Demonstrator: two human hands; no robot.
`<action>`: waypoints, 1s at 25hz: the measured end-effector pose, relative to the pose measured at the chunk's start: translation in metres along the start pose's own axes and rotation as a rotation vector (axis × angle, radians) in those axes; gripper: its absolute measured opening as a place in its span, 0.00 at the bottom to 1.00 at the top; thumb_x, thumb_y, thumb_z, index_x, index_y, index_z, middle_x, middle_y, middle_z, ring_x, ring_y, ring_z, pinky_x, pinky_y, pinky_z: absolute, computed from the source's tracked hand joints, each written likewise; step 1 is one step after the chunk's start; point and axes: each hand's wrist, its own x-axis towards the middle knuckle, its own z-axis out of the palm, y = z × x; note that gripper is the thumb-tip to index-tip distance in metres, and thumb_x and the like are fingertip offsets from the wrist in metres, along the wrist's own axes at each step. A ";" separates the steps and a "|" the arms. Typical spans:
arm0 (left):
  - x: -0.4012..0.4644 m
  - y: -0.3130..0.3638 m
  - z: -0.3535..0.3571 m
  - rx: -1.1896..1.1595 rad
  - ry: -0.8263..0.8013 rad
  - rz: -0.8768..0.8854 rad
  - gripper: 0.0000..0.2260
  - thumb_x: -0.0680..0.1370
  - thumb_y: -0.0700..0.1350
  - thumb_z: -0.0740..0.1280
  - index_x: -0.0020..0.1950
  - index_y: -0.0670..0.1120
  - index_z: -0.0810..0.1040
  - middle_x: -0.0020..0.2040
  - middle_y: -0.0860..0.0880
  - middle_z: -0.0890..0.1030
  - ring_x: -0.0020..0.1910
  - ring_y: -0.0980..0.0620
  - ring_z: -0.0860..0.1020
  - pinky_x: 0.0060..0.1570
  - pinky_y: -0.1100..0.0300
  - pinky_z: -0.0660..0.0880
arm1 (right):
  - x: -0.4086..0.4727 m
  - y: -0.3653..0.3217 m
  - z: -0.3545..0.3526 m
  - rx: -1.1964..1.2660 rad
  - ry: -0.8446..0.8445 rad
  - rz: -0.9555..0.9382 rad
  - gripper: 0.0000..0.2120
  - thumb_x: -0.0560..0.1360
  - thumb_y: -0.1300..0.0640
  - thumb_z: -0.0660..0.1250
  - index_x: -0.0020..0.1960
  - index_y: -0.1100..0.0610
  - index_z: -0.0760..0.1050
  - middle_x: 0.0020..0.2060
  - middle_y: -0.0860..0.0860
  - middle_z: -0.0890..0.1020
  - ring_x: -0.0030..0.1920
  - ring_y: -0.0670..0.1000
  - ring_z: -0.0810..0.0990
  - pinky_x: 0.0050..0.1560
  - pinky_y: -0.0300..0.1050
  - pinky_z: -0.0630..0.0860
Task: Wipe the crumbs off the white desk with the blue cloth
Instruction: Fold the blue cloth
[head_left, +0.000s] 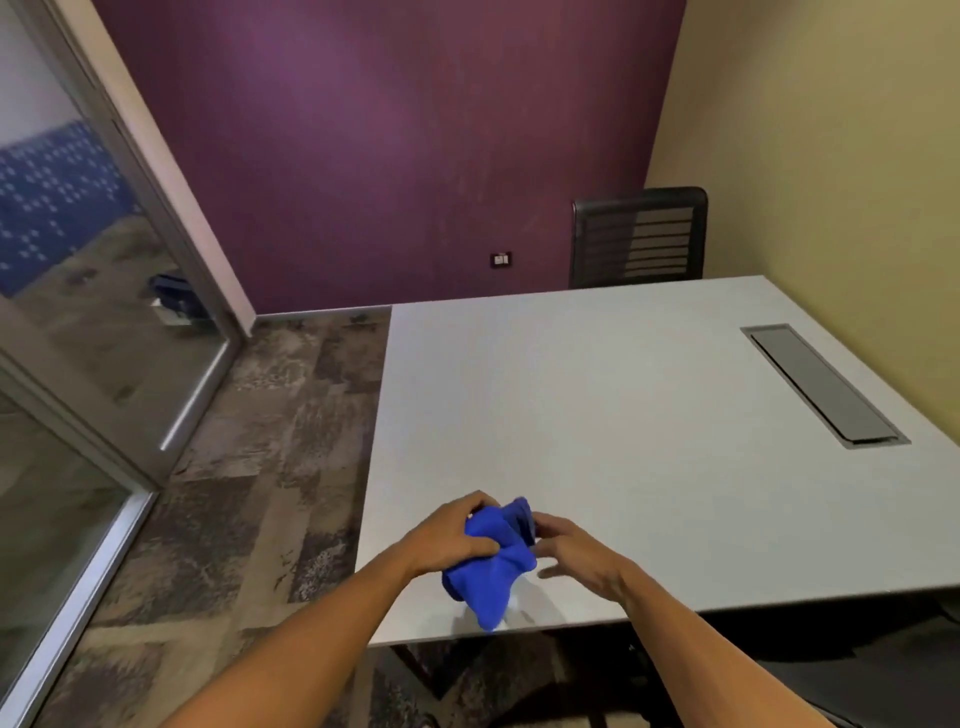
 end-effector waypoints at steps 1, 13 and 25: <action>-0.002 0.002 -0.011 -0.046 0.037 0.019 0.17 0.71 0.52 0.72 0.58 0.56 0.74 0.53 0.53 0.80 0.50 0.52 0.80 0.55 0.53 0.80 | 0.003 -0.010 -0.001 0.029 0.015 -0.053 0.22 0.71 0.61 0.63 0.63 0.46 0.77 0.57 0.47 0.83 0.59 0.52 0.80 0.62 0.56 0.76; 0.002 0.021 -0.109 0.047 0.330 0.049 0.16 0.74 0.64 0.68 0.45 0.53 0.68 0.40 0.53 0.77 0.37 0.55 0.75 0.36 0.63 0.73 | 0.029 -0.123 0.018 -0.275 0.317 -0.437 0.19 0.73 0.37 0.70 0.59 0.44 0.74 0.60 0.38 0.76 0.62 0.41 0.74 0.62 0.41 0.73; -0.003 -0.008 -0.182 0.174 0.074 0.117 0.12 0.69 0.56 0.75 0.45 0.49 0.82 0.43 0.49 0.83 0.39 0.56 0.78 0.45 0.49 0.78 | 0.043 -0.193 -0.001 -0.531 0.488 -0.511 0.04 0.79 0.50 0.66 0.48 0.50 0.74 0.43 0.46 0.82 0.43 0.47 0.80 0.42 0.41 0.78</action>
